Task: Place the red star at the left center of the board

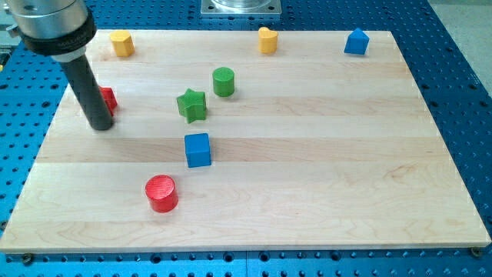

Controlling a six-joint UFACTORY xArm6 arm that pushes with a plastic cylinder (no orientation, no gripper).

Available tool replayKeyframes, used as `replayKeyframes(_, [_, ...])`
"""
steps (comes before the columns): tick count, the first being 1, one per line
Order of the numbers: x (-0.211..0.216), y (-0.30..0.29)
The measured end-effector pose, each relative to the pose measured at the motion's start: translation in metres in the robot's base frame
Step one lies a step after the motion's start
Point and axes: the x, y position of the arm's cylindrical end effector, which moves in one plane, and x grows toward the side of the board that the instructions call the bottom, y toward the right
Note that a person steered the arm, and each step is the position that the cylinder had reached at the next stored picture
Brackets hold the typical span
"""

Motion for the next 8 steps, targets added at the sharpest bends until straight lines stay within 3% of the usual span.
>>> replayKeyframes(1, [-0.002,0.036])
replayKeyframes(3, [-0.046,-0.01])
replayKeyframes(4, [-0.035,-0.005])
replayKeyframes(5, [-0.069,0.031])
replayKeyframes(6, [-0.128,0.022])
replayKeyframes(7, [-0.126,-0.046])
replayKeyframes(8, [-0.096,-0.084])
